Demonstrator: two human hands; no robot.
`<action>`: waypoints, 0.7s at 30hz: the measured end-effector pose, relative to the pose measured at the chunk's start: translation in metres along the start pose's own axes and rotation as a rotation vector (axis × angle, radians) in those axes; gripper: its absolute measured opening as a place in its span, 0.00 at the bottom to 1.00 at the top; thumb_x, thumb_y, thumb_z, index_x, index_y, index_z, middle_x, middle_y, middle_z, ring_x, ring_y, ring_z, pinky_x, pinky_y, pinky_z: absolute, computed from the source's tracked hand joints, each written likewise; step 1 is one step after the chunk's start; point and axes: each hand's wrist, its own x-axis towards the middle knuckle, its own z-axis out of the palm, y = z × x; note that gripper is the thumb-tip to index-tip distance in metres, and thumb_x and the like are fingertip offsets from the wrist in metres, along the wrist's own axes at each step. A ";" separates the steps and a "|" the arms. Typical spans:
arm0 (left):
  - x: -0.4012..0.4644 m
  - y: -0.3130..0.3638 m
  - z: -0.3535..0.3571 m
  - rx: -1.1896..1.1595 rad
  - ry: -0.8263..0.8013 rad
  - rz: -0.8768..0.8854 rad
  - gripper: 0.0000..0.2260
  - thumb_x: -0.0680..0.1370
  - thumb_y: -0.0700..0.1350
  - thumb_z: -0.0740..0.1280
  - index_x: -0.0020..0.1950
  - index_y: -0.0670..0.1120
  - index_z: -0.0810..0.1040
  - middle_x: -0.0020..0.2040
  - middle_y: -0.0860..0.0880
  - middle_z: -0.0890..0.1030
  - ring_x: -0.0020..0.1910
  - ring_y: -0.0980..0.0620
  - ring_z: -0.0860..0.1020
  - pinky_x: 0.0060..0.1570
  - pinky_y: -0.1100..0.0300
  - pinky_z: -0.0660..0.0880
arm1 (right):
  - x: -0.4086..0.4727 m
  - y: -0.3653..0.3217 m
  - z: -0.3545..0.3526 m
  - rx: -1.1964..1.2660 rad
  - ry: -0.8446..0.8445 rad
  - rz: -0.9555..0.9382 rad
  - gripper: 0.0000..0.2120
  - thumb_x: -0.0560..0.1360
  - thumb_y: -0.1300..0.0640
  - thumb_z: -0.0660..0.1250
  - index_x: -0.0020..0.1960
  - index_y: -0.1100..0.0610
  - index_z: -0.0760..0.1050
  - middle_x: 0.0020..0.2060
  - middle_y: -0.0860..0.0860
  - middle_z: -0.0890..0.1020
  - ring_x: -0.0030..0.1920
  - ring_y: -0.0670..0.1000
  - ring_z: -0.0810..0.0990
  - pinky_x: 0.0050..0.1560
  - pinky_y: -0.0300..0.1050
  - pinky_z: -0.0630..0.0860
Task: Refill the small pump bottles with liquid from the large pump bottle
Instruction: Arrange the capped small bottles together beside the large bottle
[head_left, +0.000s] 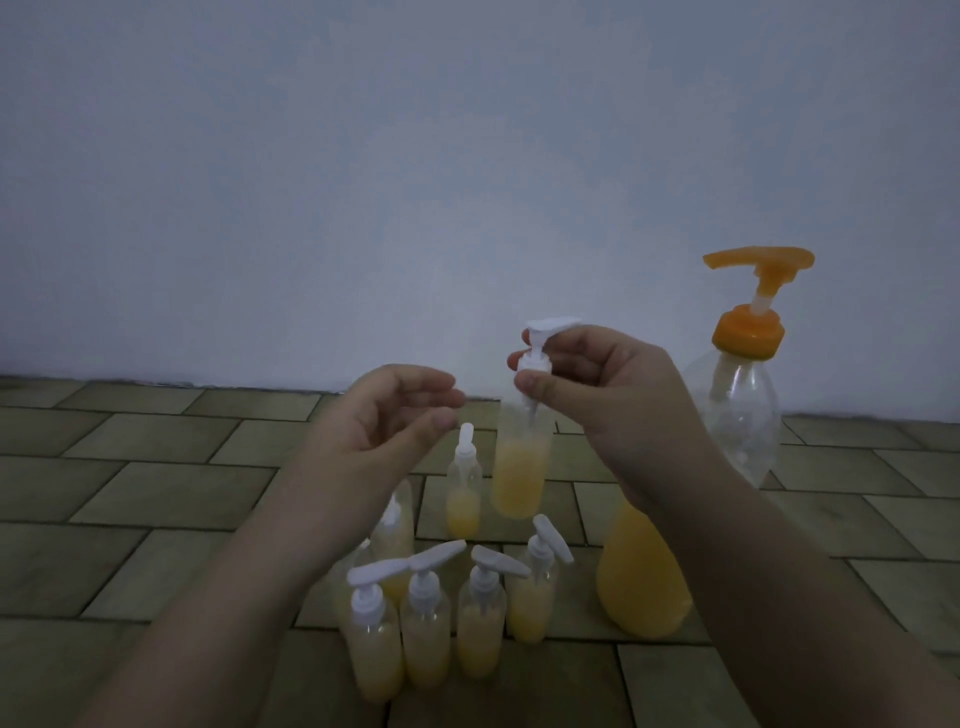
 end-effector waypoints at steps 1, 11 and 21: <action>-0.004 -0.003 -0.005 0.004 0.024 -0.009 0.16 0.67 0.52 0.64 0.53 0.52 0.77 0.48 0.58 0.83 0.49 0.60 0.81 0.48 0.64 0.78 | 0.000 0.007 0.001 0.005 0.021 0.025 0.12 0.68 0.68 0.72 0.50 0.58 0.79 0.42 0.52 0.86 0.45 0.50 0.84 0.44 0.40 0.80; -0.028 -0.038 -0.029 0.045 0.138 -0.160 0.09 0.75 0.40 0.65 0.51 0.50 0.80 0.47 0.53 0.84 0.46 0.57 0.81 0.47 0.59 0.75 | 0.002 0.065 0.002 -0.360 0.035 0.186 0.17 0.67 0.61 0.75 0.49 0.46 0.74 0.44 0.47 0.83 0.43 0.44 0.82 0.44 0.38 0.79; -0.028 -0.046 -0.036 0.020 0.235 -0.179 0.08 0.76 0.38 0.65 0.49 0.49 0.80 0.43 0.55 0.84 0.44 0.60 0.81 0.44 0.62 0.73 | 0.003 0.087 -0.003 -0.680 -0.104 0.387 0.14 0.64 0.63 0.76 0.43 0.50 0.77 0.40 0.45 0.78 0.41 0.42 0.76 0.36 0.32 0.72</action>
